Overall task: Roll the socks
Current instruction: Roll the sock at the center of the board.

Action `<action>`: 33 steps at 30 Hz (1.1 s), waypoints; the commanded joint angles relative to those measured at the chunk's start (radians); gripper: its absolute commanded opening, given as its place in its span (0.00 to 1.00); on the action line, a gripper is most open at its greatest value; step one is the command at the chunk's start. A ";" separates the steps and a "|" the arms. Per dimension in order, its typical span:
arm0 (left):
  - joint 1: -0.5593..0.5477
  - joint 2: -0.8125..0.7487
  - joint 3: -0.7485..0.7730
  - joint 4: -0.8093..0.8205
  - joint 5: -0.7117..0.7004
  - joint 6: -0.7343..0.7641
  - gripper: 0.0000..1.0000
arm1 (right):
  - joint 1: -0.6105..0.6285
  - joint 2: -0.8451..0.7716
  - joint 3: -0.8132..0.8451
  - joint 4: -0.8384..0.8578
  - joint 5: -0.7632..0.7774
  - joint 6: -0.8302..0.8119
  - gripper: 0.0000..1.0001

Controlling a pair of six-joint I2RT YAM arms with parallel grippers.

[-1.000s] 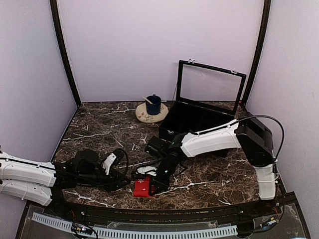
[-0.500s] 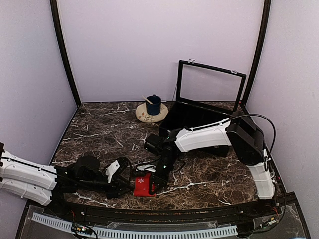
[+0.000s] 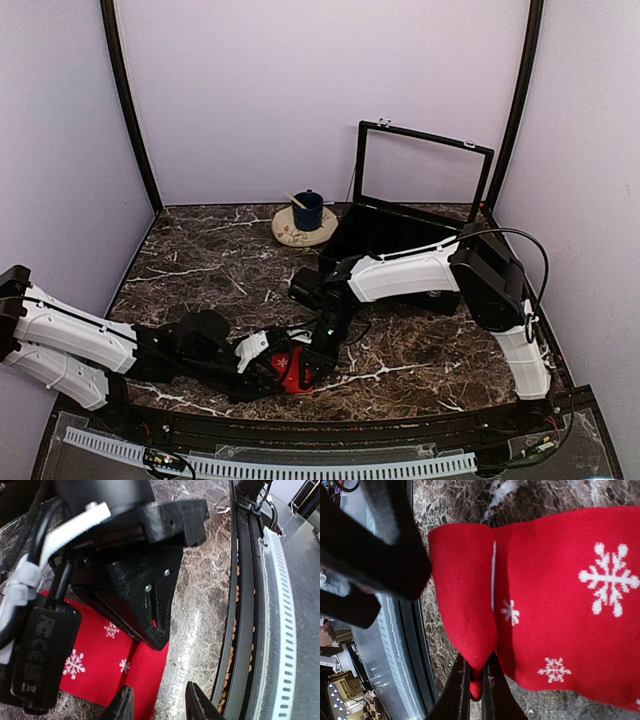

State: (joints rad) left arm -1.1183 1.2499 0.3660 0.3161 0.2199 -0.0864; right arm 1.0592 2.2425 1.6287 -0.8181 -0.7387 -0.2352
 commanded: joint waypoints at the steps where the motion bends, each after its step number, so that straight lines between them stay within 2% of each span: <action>1: -0.013 0.040 0.041 -0.051 0.001 0.061 0.38 | -0.008 0.025 0.008 -0.027 -0.005 -0.019 0.00; 17: -0.057 0.131 0.111 -0.118 -0.110 0.149 0.38 | -0.010 0.031 0.008 -0.027 -0.023 -0.026 0.00; 33: -0.060 0.214 0.156 -0.192 -0.118 0.158 0.37 | -0.018 0.045 0.024 -0.036 -0.034 -0.024 0.00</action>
State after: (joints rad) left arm -1.1709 1.4322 0.4862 0.1944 0.1101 0.0544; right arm 1.0508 2.2562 1.6325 -0.8299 -0.7746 -0.2527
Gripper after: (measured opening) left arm 0.375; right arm 0.053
